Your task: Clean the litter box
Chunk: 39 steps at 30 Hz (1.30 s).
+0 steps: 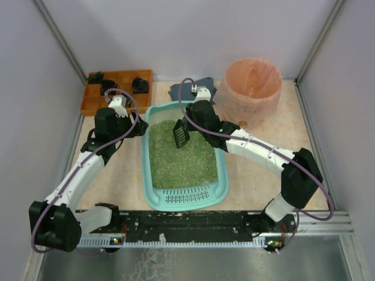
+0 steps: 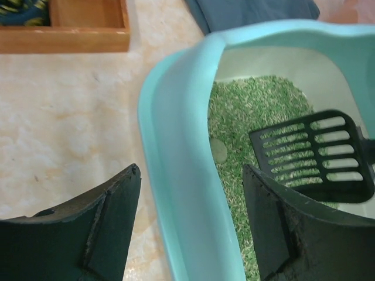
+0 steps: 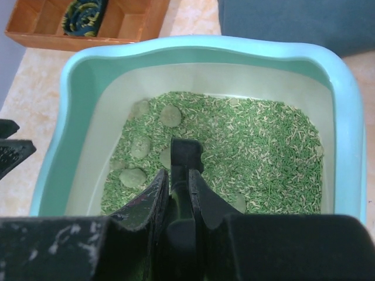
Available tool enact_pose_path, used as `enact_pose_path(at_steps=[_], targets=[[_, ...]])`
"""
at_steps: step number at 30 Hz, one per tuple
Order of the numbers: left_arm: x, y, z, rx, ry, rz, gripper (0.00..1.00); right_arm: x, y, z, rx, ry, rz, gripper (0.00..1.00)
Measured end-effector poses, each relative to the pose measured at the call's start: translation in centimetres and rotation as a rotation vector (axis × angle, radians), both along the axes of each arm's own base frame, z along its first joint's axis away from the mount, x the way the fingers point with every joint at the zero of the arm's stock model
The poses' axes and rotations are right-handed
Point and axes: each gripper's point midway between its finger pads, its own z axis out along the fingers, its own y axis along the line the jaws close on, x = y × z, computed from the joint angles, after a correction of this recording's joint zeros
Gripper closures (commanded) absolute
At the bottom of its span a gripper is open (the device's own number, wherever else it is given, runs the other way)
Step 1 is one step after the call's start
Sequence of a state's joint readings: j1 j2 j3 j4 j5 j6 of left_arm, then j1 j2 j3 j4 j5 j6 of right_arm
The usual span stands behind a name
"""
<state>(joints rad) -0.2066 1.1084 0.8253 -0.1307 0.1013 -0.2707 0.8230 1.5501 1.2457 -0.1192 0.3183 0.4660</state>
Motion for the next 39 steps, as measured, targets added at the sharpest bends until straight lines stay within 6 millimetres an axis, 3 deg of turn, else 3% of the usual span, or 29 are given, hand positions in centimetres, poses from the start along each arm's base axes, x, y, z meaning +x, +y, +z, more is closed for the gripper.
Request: enact_pose_path(at_steps=[5, 10, 14, 23, 39], targets=[[-0.1, -0.9, -1.3, -0.015, 0.051, -0.043, 0.25, 1.0, -0.5, -2.2, -0.011, 0.053, -0.02, 1.0], [0.5, -1.3, -0.8, -0.021, 0.047, -0.061, 0.26, 1.0, -1.0, -4.1, -0.052, 0.095, -0.04, 1.0], [1.0, -1.9, -0.8, -0.027, 0.054, -0.087, 0.27, 1.2, -1.2, -4.4, -0.074, 0.106, -0.057, 1.0], [0.5, -2.6, -4.1, -0.016, 0.167, -0.146, 0.31, 1.8, -1.3, -5.2, -0.09, 0.123, -0.094, 1.0], [0.0, -3.2, -5.4, -0.026, 0.235, -0.191, 0.45, 2.7, 0.5, -7.5, -0.011, 0.2, -0.135, 1.0]])
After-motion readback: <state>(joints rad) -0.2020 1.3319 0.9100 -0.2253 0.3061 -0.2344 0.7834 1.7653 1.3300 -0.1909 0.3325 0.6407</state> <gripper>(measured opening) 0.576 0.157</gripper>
